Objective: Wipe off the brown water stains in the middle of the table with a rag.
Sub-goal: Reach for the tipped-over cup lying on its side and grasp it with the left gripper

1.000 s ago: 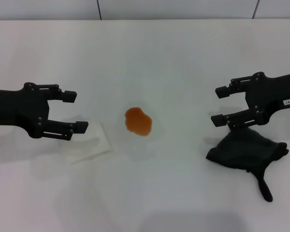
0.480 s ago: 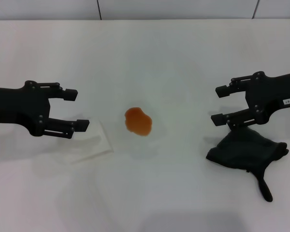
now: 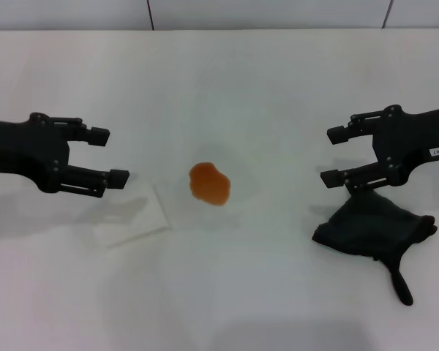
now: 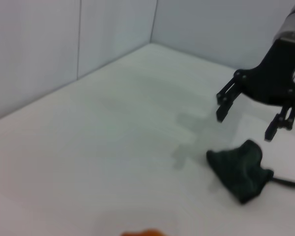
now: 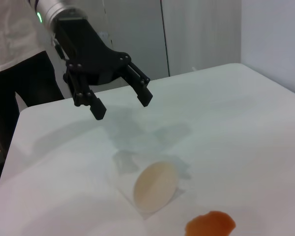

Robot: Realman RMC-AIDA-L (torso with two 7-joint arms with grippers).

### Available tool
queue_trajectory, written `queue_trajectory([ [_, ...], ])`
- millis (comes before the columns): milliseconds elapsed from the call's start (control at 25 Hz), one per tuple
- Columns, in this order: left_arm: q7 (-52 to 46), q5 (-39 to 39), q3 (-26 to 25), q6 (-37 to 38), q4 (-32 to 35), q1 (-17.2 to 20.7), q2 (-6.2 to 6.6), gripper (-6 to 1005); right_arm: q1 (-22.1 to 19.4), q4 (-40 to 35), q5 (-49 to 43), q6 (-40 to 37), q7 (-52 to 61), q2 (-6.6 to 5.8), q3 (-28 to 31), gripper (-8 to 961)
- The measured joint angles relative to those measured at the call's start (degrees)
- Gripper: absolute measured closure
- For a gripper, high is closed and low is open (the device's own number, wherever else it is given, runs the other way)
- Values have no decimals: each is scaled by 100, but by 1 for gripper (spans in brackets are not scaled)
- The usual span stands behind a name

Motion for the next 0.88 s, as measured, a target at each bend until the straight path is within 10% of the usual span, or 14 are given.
queue_trajectory([
  [600, -837, 1872, 22, 608, 376, -860, -38, 124, 0, 54, 2, 7, -146, 10, 9, 171],
  [880, -830, 2582, 65, 558, 394, -984, -257, 125, 0, 61, 0, 54, -146, 18, 1, 171],
])
